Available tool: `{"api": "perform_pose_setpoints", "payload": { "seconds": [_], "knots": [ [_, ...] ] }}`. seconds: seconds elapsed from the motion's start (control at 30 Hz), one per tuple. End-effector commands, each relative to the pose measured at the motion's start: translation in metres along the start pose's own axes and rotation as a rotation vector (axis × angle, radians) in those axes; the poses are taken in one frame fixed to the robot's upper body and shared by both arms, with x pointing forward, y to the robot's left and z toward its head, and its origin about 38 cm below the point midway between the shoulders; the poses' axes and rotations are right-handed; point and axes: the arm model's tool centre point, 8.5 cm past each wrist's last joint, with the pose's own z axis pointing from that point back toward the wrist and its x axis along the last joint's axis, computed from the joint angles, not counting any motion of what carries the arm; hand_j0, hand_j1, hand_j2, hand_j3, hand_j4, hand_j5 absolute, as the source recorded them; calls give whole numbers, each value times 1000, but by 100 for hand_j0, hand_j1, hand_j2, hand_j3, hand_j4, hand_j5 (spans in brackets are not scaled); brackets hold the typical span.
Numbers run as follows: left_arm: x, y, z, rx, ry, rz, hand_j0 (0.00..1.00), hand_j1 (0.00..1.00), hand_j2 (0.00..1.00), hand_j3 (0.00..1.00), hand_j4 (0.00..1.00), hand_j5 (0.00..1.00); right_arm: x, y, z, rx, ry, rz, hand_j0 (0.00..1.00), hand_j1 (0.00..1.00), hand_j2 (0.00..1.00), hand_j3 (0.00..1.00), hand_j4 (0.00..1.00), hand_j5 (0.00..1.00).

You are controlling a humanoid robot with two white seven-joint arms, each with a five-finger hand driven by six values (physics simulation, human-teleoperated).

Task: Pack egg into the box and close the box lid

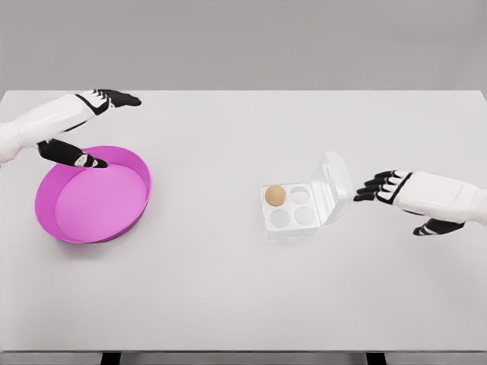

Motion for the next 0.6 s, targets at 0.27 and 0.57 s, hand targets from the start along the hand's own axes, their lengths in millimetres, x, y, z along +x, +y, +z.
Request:
{"api": "perform_pose_setpoints", "payload": {
  "seconds": [0.27,0.57],
  "knots": [
    [-9,1,7,0,32,14,100,100,100,100,100,100,10,-6,-19,-11,-60,9,100,100,100,100,100,100],
    [-11,1,9,-10,44,4,100,100,100,100,100,100,21,-4,-39,29,-122,23,100,100,100,100,100,100]
  ]
}}
